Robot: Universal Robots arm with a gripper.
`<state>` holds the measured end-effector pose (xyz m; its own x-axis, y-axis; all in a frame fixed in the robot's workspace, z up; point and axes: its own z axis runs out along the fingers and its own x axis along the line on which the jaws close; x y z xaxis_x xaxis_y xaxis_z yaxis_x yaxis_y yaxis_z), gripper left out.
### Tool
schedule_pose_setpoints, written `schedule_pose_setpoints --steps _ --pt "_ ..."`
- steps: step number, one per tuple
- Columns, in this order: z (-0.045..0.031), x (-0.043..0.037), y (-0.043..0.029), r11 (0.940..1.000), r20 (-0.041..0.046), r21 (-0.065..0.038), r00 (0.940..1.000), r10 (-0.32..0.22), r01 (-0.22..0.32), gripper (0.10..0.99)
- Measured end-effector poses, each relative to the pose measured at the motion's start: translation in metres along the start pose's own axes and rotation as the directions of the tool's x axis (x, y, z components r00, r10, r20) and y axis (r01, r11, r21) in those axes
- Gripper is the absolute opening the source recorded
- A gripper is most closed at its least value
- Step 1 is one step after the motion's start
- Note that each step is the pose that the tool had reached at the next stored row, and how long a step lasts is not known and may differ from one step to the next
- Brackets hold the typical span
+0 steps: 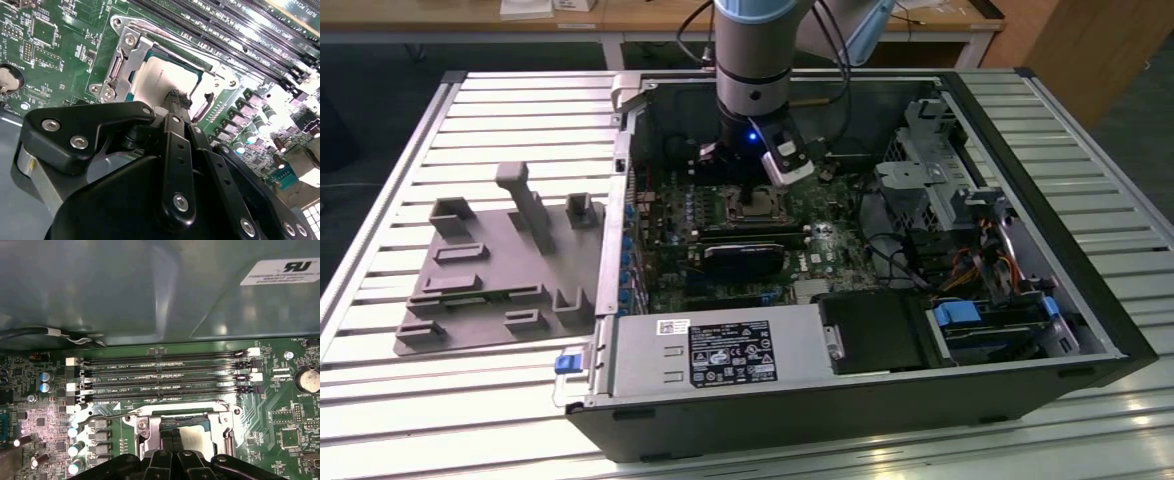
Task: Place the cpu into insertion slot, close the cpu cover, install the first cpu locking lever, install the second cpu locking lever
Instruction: 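Close the cpu cover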
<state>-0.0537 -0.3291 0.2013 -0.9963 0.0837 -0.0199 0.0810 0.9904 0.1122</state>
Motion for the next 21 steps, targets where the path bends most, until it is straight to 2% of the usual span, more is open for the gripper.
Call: schedule_pose_setpoints --steps 5,21 --pt "-0.0048 -0.0001 0.0005 1.0000 0.0000 0.000 1.0000 0.000 0.000 0.106" --pt "-0.0041 0.0124 -0.0049 1.0000 0.0056 -0.003 1.0000 -0.001 0.001 0.106"
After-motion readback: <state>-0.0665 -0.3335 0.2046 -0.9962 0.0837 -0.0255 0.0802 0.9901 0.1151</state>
